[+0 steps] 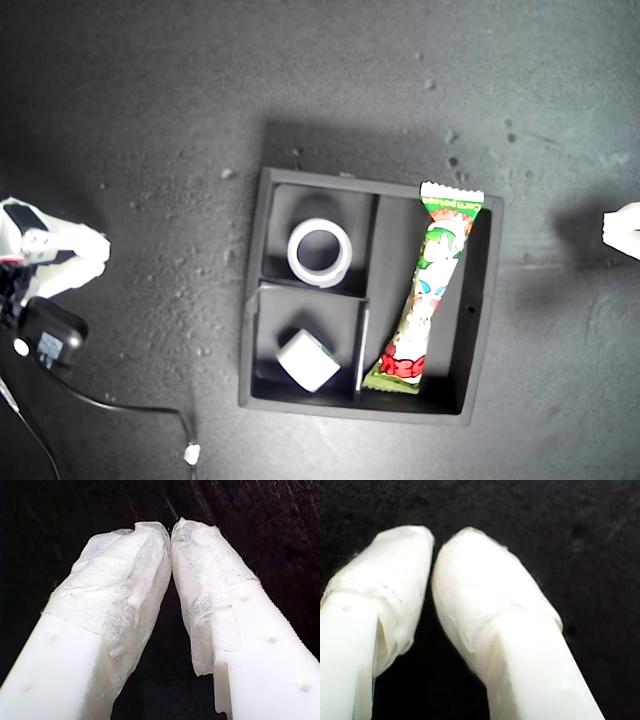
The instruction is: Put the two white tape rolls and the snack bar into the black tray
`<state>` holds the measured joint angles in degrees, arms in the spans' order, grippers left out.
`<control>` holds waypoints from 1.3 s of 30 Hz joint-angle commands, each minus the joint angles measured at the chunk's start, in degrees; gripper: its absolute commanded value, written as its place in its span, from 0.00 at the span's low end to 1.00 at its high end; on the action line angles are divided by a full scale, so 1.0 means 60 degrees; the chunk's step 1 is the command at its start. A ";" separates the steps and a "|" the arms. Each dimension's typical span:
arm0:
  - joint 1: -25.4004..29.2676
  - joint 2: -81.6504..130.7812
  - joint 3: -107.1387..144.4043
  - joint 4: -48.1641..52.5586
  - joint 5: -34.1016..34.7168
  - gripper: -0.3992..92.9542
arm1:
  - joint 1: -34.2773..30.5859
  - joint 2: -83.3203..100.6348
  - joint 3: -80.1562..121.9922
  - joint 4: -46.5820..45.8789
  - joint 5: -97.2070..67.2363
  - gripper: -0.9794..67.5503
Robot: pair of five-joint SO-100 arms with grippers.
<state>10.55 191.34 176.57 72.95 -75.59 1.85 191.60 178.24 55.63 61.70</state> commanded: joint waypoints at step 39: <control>-0.0073 0.0439 0.0542 0.1084 0.0410 0.01 | 0.0396 0.0073 0.0132 0.3530 -0.0117 0.02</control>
<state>10.55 191.34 176.57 77.52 -73.48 4.57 192.22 178.33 75.94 61.44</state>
